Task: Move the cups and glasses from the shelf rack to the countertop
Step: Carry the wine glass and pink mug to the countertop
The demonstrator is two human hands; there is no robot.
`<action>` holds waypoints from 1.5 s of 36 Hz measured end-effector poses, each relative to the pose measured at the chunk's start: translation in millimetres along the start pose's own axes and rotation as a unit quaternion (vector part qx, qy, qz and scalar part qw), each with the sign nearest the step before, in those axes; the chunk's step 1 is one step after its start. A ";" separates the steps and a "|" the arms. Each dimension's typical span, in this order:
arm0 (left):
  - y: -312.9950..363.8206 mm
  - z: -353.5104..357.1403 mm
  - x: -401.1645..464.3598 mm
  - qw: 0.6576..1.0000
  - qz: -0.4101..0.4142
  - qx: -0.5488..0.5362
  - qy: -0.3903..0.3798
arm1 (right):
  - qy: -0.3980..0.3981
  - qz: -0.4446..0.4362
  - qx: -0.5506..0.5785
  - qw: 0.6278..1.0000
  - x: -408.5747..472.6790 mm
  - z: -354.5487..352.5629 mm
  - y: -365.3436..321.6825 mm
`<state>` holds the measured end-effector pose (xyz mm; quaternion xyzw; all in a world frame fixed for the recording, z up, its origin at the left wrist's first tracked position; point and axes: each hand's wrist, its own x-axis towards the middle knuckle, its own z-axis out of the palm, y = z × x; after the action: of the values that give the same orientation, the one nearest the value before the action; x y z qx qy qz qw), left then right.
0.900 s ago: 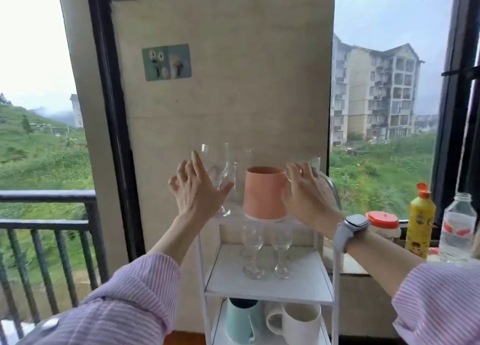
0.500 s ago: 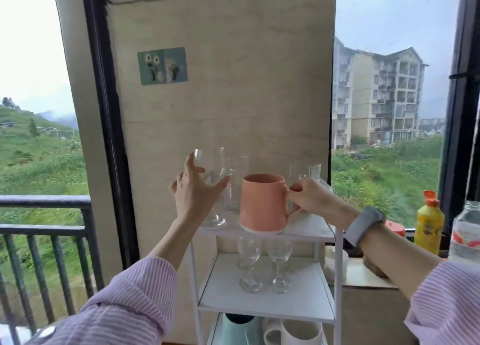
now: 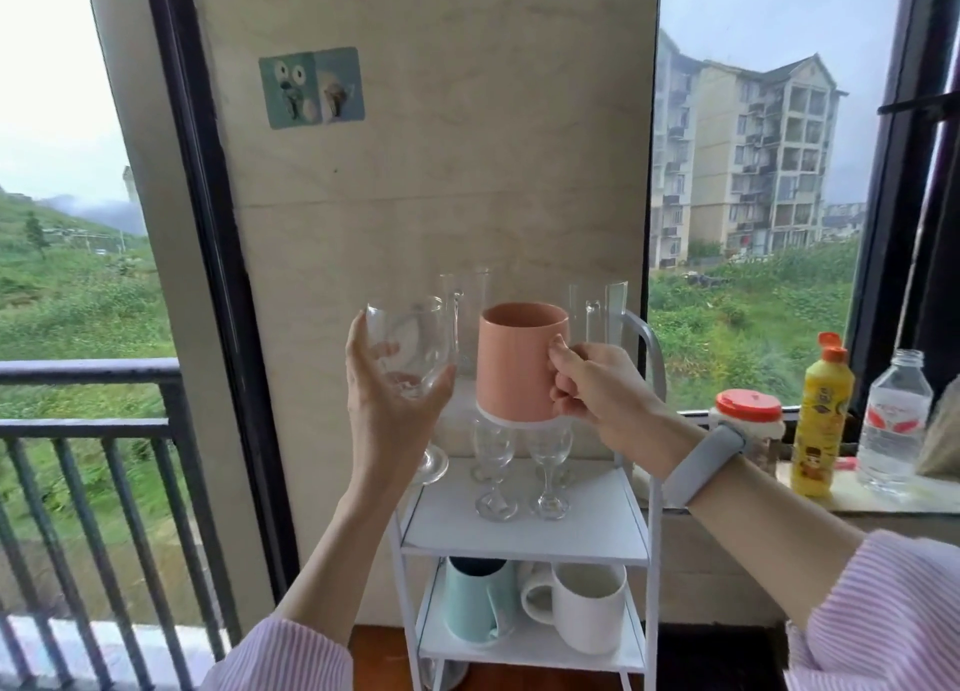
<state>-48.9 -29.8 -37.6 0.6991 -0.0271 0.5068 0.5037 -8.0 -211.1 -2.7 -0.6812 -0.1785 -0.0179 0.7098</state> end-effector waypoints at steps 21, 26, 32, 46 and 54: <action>-15.3 -30.3 -171.6 0.971 -0.169 -0.018 -0.169 | 0.079 -0.077 -0.051 0.993 -189.3 -43.6 66.7; -1.3 -3.1 -229.9 0.948 -0.188 -0.013 -0.255 | 0.125 -0.049 -0.145 0.980 -249.8 -92.6 95.1; 50.8 64.1 -302.7 0.914 -0.181 -0.046 -0.360 | 0.211 0.015 -0.181 0.960 -339.1 -173.0 105.6; 264.2 230.9 -559.3 0.774 -0.177 -0.228 -0.563 | 0.481 0.106 -0.287 0.822 -619.2 -390.9 64.6; 380.6 310.9 -679.6 0.690 -0.131 -0.266 -0.660 | 0.611 0.140 -0.315 0.712 -748.4 -487.8 49.6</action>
<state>-375.2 -765.4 -273.7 0.6869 -0.3943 -0.1851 0.5818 -583.3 -845.4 -262.2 -0.7228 0.4081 -0.3859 0.4026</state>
